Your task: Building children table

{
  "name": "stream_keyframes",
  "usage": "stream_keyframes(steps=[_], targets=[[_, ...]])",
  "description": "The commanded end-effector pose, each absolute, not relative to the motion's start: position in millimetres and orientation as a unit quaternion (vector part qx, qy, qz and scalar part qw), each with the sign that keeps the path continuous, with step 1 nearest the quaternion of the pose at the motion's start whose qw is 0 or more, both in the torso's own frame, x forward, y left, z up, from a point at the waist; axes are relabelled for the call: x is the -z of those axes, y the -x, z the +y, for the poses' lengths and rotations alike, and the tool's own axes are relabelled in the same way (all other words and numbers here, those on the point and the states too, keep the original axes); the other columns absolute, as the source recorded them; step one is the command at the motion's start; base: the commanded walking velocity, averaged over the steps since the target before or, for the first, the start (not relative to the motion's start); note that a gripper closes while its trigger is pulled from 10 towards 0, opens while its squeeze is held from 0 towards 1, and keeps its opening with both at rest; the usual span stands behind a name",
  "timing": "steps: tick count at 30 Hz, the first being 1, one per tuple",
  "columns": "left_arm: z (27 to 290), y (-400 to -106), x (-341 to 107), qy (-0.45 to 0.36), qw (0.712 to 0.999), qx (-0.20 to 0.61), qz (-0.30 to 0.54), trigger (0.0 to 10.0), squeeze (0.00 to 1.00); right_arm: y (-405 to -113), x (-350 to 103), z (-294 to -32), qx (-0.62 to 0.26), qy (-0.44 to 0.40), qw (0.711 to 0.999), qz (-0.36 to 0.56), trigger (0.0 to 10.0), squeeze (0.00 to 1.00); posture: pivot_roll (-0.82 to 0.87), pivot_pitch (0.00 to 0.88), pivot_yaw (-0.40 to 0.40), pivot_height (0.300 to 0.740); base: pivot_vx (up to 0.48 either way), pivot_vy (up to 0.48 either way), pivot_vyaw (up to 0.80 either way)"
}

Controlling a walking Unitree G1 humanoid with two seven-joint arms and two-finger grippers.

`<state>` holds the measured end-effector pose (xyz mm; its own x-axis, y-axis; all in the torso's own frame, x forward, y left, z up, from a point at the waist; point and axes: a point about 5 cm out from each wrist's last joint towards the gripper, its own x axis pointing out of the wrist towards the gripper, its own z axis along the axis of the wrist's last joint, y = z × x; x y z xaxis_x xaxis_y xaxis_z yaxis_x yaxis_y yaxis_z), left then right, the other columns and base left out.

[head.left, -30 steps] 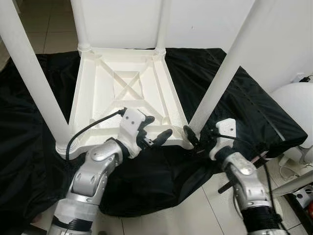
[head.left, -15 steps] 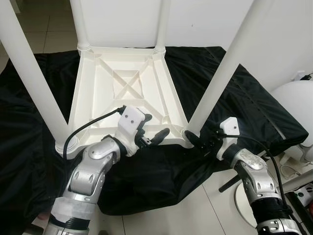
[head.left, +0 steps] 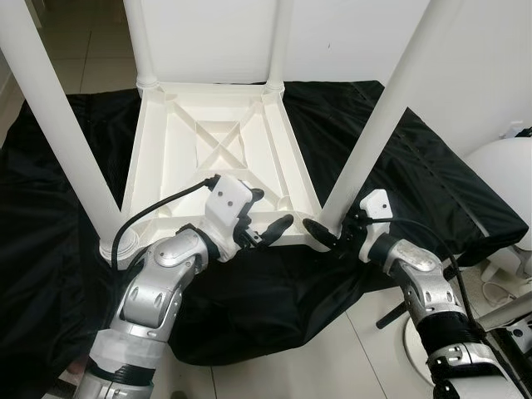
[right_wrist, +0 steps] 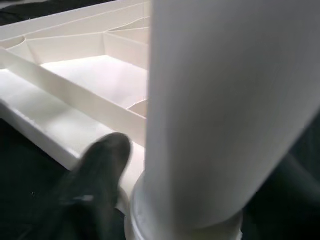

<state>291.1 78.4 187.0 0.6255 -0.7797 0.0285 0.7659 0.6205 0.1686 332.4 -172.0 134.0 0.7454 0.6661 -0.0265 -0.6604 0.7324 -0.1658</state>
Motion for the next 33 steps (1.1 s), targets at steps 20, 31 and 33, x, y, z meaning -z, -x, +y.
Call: stream_keyframes(steps=[20, 31, 33], targets=[[68.1, -296.1, -184.8, -0.069, 0.899, 0.428, -0.054, 10.0, 0.00, -317.4, -119.1, -169.4, -0.283, 0.032, 0.958, -0.019, 10.0, 0.00, -0.05, 0.000, -0.025, 0.740, 0.000, 0.000, 0.00], [67.2, -294.1, -181.7, -0.073, 0.899, 0.428, -0.054, 10.0, 0.00, -317.7, -113.0, -159.2, -0.126, 0.006, 0.992, -0.004, 10.0, 0.00, -0.04, 0.000, -0.038, 0.740, 0.000, 0.000, 0.00], [67.1, -293.1, -181.0, -0.073, 0.900, 0.427, -0.053, 10.0, 0.00, -315.3, -109.1, -151.4, -0.091, -0.020, 0.996, 0.004, 10.0, 0.00, -0.04, 0.000, -0.042, 0.740, 0.000, 0.000, 0.00]])
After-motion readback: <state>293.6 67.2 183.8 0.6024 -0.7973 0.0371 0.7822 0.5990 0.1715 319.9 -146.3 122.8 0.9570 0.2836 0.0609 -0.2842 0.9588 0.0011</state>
